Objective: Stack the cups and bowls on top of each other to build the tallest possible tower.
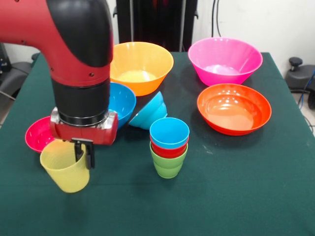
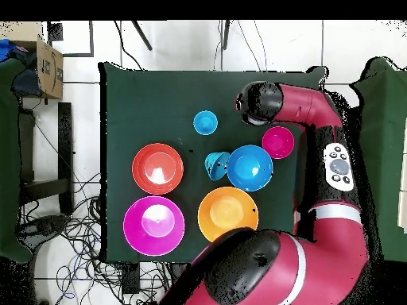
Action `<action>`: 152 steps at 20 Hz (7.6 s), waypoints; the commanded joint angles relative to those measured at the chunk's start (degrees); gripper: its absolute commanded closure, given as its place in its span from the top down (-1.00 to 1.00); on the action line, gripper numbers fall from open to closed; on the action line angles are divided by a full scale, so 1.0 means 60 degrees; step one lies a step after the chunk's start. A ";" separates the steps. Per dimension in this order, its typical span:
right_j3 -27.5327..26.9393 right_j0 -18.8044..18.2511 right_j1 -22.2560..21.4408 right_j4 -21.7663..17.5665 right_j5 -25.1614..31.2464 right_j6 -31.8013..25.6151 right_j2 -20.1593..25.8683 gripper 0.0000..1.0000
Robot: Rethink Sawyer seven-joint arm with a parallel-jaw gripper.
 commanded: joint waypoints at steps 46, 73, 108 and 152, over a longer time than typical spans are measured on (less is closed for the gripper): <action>0.1455 0.2058 -0.2375 0.0808 0.2112 0.1648 -0.0959 -1.00; 0.2525 0.2946 -0.2381 0.1472 0.0627 0.2647 -0.2021 -1.00; 0.3340 0.3731 -0.1923 0.2300 -0.1335 0.3753 -0.2803 -1.00; 0.3854 0.4505 -0.1481 0.3157 -0.2706 0.4227 -0.3600 -1.00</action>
